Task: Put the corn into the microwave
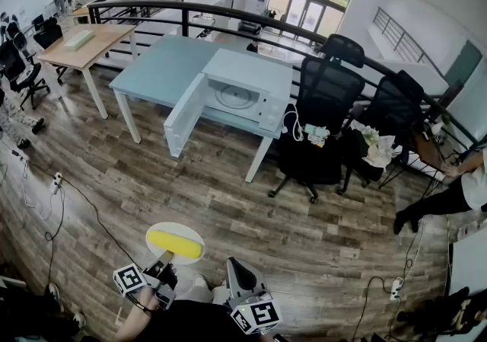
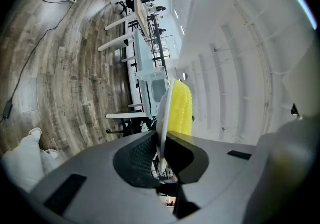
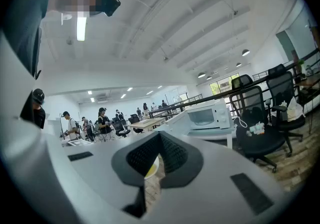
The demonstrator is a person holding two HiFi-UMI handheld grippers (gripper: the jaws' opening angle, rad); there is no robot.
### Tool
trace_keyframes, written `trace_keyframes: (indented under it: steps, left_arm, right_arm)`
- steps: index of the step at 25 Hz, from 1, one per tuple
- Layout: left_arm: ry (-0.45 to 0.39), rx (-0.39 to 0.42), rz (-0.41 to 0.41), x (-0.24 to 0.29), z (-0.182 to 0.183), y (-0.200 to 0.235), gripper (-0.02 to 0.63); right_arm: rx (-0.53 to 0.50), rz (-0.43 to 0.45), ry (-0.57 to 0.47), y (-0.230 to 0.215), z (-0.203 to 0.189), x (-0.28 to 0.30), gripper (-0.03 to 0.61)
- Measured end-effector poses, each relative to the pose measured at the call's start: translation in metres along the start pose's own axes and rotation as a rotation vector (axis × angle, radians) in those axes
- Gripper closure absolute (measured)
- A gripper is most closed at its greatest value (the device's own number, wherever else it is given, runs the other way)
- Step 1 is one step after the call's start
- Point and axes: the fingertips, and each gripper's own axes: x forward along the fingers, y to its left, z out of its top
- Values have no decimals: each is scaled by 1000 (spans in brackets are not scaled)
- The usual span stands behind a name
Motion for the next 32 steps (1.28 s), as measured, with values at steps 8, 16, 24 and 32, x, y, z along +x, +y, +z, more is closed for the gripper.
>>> trace_keyframes:
  steps: [8,16,24,32]
  left_arm:
    - [59,18,-40,24,-25,-22,588]
    - [106,8,-26,35,-43,-20,588]
    - [115,7,-21,50,-57,-26,588]
    - [78,27,-52,74,-60,-45,588]
  right_arm:
    - [-6,41,8,2,7,-1,571]
    - [6,37,24,-8,1,-5,571]
    - [58,-1,-4,-28,7,-15,571]
    - [28,43,-35,-49,18,-12,571]
